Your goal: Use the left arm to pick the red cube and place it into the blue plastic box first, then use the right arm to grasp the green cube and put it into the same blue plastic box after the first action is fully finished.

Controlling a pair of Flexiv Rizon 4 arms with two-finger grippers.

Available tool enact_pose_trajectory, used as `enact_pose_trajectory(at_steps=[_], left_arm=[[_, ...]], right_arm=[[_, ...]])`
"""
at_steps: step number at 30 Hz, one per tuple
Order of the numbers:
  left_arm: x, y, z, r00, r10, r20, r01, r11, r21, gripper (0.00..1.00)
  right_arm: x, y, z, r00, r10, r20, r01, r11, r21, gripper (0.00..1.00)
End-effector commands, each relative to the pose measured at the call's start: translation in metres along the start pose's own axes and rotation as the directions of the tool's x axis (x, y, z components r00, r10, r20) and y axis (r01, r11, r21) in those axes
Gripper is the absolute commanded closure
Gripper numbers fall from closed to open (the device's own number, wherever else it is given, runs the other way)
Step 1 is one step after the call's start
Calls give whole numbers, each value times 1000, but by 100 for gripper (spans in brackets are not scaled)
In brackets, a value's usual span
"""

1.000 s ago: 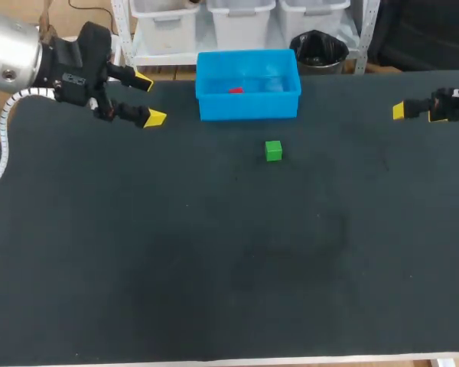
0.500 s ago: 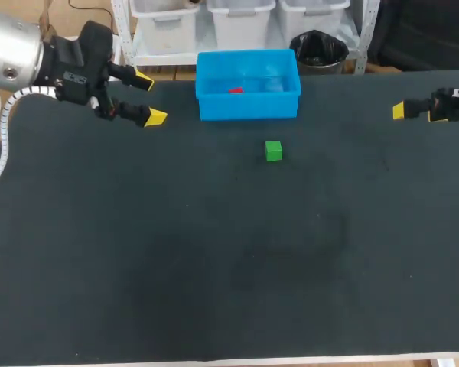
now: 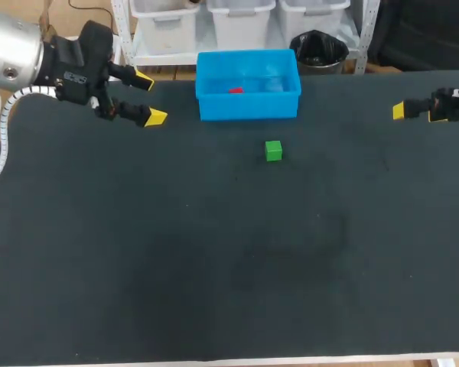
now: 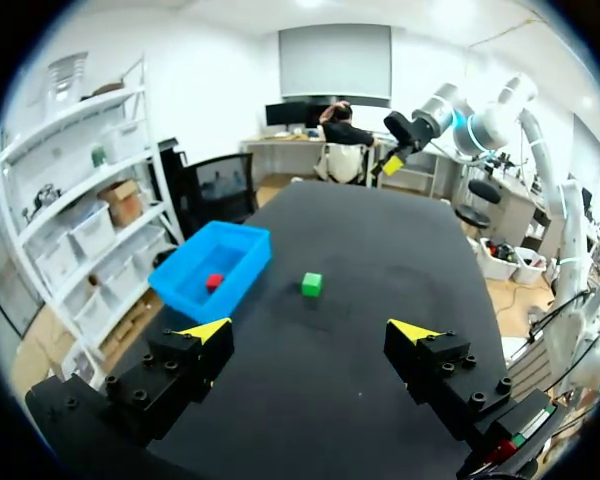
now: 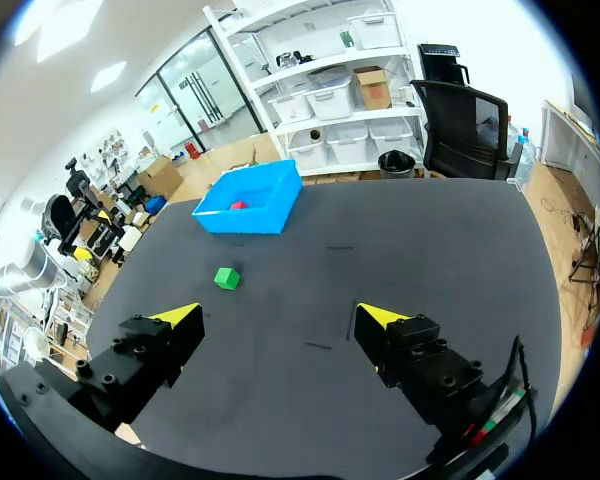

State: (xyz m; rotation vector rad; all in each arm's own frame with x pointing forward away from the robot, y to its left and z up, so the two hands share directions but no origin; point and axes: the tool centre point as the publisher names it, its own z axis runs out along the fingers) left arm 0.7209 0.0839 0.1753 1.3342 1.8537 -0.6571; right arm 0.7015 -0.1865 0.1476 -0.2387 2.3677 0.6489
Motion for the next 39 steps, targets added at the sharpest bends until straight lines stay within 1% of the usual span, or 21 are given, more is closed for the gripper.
enact_pose_trajectory(at_steps=[1, 33, 34, 35, 37, 38, 39], left_arm=[[1, 1, 0, 1000, 3, 3, -3, 1000, 2, 0], [1, 1, 0, 1000, 3, 3, -3, 1000, 2, 0], [1, 1, 0, 1000, 3, 3, -3, 1000, 2, 0], [1, 1, 0, 1000, 3, 3, -3, 1000, 2, 0], [1, 1, 0, 1000, 3, 3, -3, 1000, 2, 0], [1, 1, 0, 1000, 3, 3, -3, 1000, 2, 0], [1, 1, 0, 1000, 3, 3, -3, 1000, 2, 0]], right_arm=[[0, 2, -1, 1000, 1, -1, -1, 1000, 7, 0], [0, 2, -1, 1000, 1, -1, -1, 1000, 7, 0], [-9, 2, -21, 985, 107, 133, -112, 993, 30, 0], [-2, 0, -14, 996, 85, -9, -83, 987, 135, 0], [-4, 2, -7, 996, 65, -68, -53, 983, 176, 0], [-6, 5, -4, 996, 62, -71, -50, 985, 164, 0], [-8, 8, 0, 993, 59, -105, -39, 982, 183, 0]])
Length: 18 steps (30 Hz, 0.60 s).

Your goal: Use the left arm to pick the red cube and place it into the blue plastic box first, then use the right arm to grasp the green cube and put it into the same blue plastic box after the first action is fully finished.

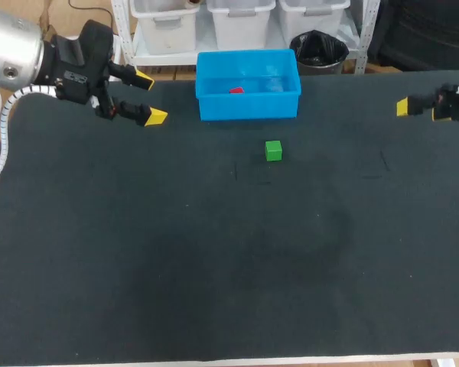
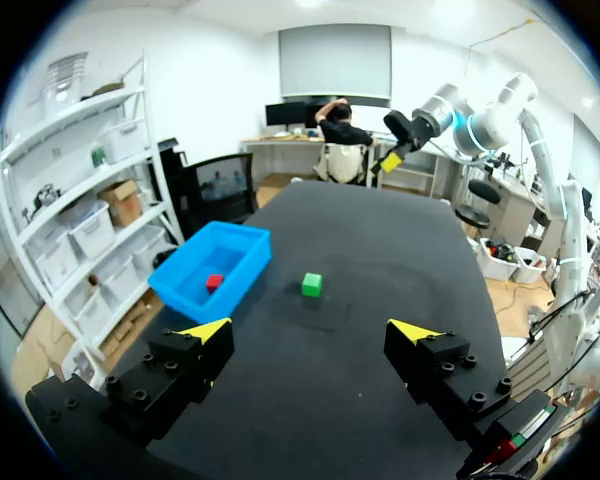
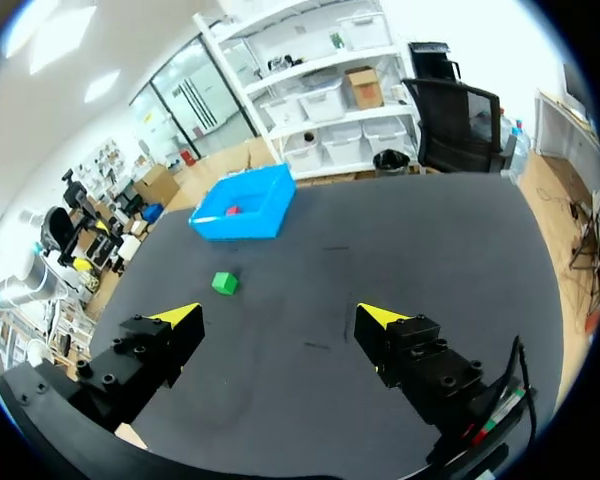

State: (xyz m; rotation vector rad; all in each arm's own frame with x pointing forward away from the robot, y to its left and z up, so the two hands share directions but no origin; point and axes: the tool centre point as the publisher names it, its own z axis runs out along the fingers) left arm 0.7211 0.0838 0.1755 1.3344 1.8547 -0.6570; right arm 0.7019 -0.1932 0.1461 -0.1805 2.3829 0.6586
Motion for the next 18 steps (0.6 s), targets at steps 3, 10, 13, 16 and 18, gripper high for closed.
enact_pose_trajectory(at_steps=[3, 10, 13, 16, 18], left_arm=[[1, 1, 0, 1000, 3, 4, -3, 1000, 2, 0], [1, 1, 0, 1000, 3, 4, -3, 1000, 2, 0], [1, 1, 0, 1000, 3, 4, -3, 1000, 2, 0], [1, 1, 0, 1000, 3, 4, -3, 1000, 2, 0], [1, 1, 0, 1000, 3, 4, -3, 1000, 2, 0]], right_arm=[[-14, 24, 14, 990, -18, -139, 42, 985, 167, 0], [-20, 39, 34, 965, -57, -257, 113, 971, 209, 0], [-19, 41, 39, 956, -43, -289, 114, 966, 232, 0], [-19, 43, 43, 948, -26, -318, 114, 959, 260, 0], [-19, 44, 46, 938, -22, -347, 131, 947, 292, 0]])
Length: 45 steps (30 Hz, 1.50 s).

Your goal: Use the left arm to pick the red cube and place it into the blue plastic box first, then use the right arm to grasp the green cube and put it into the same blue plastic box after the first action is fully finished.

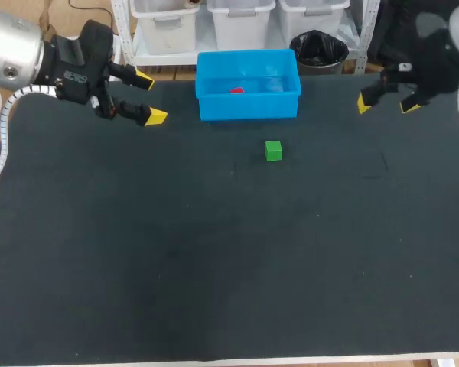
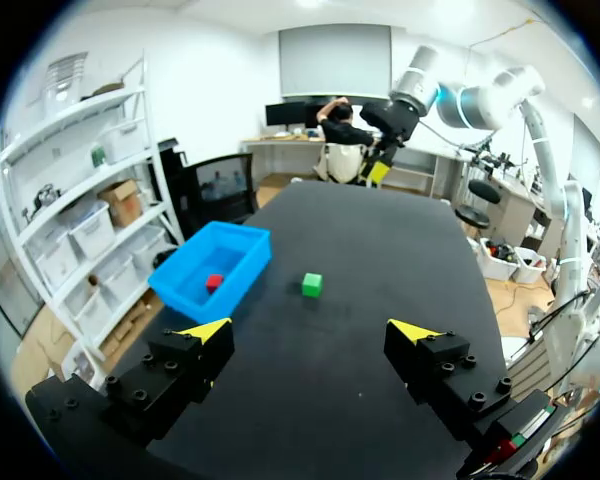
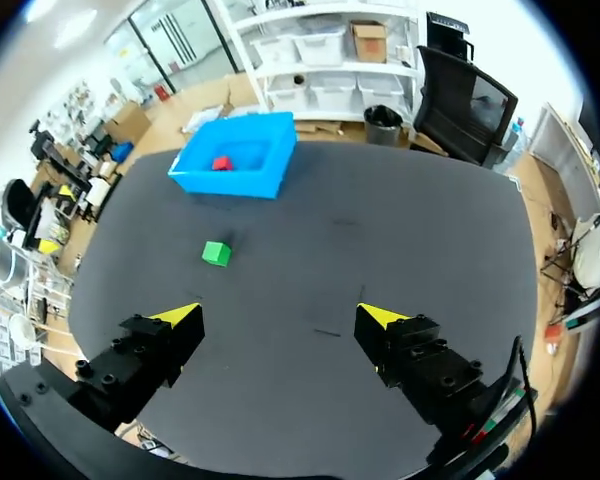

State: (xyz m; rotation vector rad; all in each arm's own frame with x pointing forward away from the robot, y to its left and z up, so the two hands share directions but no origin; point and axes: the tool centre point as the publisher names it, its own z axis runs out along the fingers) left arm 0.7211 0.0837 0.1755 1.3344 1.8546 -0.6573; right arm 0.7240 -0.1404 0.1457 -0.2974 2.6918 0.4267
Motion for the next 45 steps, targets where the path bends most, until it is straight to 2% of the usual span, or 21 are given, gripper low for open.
enact_pose_trajectory(at_steps=[1, 4, 10, 32, 45], left_arm=[[1, 1, 0, 1000, 3, 4, -3, 1000, 2, 0], [1, 1, 0, 1000, 3, 4, -3, 1000, 2, 0], [1, 1, 0, 1000, 3, 4, -3, 1000, 2, 0], [1, 1, 0, 1000, 3, 4, -3, 1000, 2, 0], [1, 1, 0, 1000, 3, 4, -3, 1000, 2, 0]], right_arm=[[-7, 7, 6, 998, 9, -64, 2, 987, 163, 0], [-11, 16, 10, 996, -4, -94, 22, 981, 193, 0], [-23, 40, 23, 995, -19, -96, 34, 986, 161, 0], [-23, 41, 23, 995, -24, -99, 40, 986, 163, 0], [-40, 59, 46, 970, -31, -239, 90, 967, 240, 0]])
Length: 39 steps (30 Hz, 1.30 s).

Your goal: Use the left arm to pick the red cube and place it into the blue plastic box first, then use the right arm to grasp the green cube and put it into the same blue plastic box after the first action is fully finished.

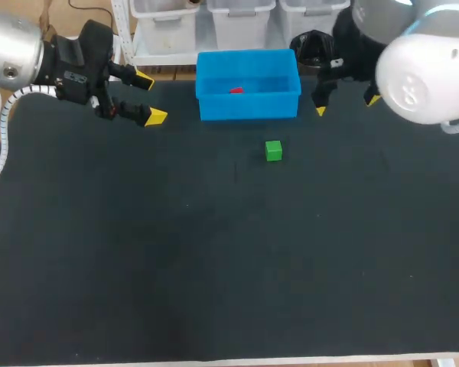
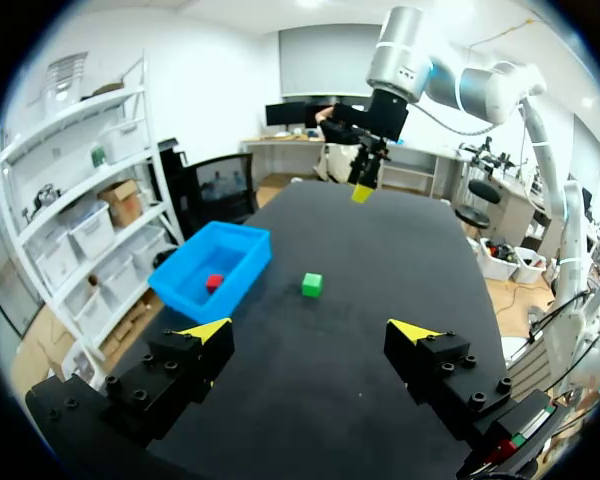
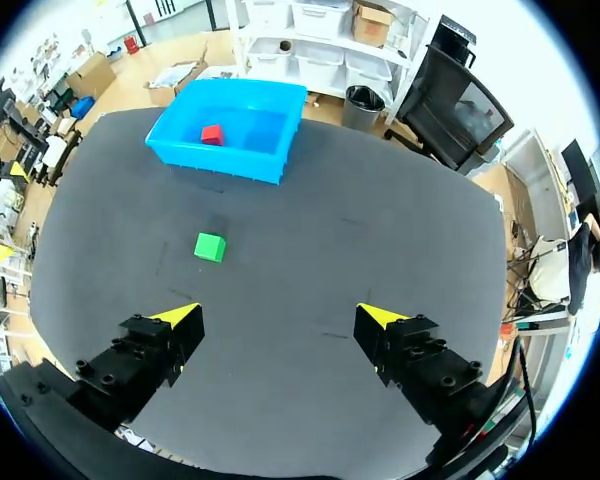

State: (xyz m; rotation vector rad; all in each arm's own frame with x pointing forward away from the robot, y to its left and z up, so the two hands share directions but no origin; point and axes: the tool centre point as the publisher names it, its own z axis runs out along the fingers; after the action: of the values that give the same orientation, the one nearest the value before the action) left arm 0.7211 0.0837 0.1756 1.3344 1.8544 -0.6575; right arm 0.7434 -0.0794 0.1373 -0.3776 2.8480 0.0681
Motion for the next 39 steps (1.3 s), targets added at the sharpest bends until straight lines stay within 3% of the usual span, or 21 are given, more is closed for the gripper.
enact_pose_trajectory(at_steps=[1, 21, 39], left_arm=[[1, 1, 0, 1000, 3, 4, -3, 1000, 2, 0], [1, 1, 0, 1000, 3, 4, -3, 1000, 2, 0], [1, 1, 0, 1000, 3, 4, -3, 1000, 2, 0]], right_arm=[[-22, 12, 8, 996, 12, -83, -9, 1000, 25, 0], [-74, 59, 27, 976, 71, -205, -60, 996, 59, 0], [-74, 69, 32, 970, 82, -230, -73, 996, 45, 0]])
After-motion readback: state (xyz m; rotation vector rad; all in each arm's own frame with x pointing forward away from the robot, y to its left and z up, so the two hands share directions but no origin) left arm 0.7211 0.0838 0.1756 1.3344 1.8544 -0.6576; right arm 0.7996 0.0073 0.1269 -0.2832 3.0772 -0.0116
